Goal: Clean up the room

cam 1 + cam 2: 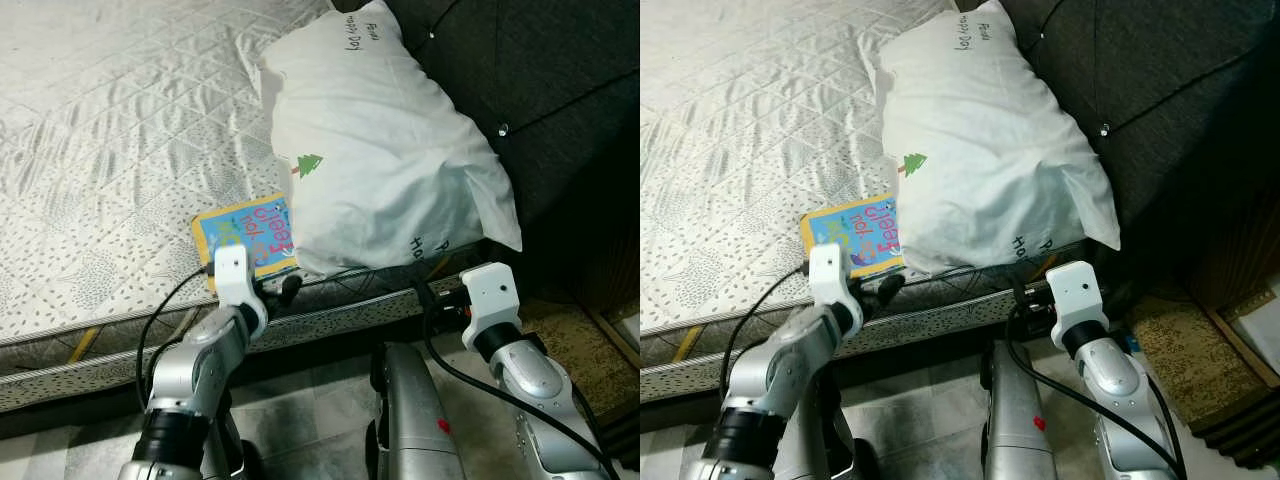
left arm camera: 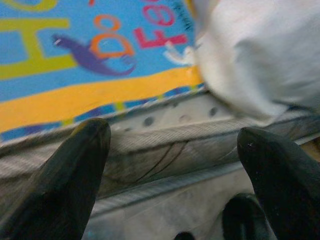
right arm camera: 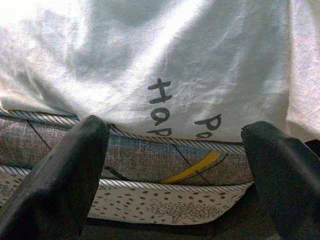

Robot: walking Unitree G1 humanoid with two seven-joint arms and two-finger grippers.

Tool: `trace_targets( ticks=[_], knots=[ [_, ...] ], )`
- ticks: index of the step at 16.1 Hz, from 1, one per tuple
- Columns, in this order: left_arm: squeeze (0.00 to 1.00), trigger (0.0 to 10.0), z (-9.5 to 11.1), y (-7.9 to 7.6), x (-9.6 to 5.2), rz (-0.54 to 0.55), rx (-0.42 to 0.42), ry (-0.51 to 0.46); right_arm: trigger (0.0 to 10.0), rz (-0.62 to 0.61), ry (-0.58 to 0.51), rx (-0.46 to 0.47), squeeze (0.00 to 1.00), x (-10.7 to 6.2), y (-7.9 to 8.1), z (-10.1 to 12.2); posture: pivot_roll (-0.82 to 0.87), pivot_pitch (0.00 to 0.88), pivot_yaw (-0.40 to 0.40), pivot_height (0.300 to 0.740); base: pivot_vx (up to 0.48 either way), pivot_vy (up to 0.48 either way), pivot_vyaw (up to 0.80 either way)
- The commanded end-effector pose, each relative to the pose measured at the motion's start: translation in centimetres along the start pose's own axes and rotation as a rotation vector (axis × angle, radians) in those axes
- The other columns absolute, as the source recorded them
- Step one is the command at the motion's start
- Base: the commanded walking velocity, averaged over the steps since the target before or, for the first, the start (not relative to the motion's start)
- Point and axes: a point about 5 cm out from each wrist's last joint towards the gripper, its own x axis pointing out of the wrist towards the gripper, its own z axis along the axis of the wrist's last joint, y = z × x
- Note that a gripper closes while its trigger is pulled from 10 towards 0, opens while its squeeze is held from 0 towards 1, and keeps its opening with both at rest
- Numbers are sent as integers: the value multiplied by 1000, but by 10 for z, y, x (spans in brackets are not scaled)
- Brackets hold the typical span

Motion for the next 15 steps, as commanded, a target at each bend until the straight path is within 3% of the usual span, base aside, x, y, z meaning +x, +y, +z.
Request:
trace_targets(
  ticks=[1,7,10,11,12,13,15],
  knots=[
    [1000,10000,-5,9,-3,43,4,24,10000,1,5,-1,0,-1,1,-2,-223,177,23,513,0,0,0],
    [1000,10000,-11,30,-4,136,6,49,10000,0,4,-3,0,0,1,-2,-222,175,24,513,0,0,0],
    [847,10000,-7,39,-2,165,5,41,10000,-1,5,-5,0,0,1,-2,-222,175,24,513,0,0,0],
    [627,10000,-6,43,-3,178,7,40,10000,-2,5,-6,0,-1,1,-2,-222,175,24,513,0,0,0],
    [627,10000,-6,45,-3,183,8,39,10000,-3,5,-6,0,-1,0,-2,-222,175,24,513,0,0,0],
    [0,10000,-4,51,-3,206,13,34,10000,-4,6,-7,0,-1,0,-2,-222,175,24,513,0,0,0],
    [0,10000,1,63,-5,245,11,17,10000,-2,7,-8,0,-1,0,-3,-226,175,25,513,0,0,0]
  ],
)
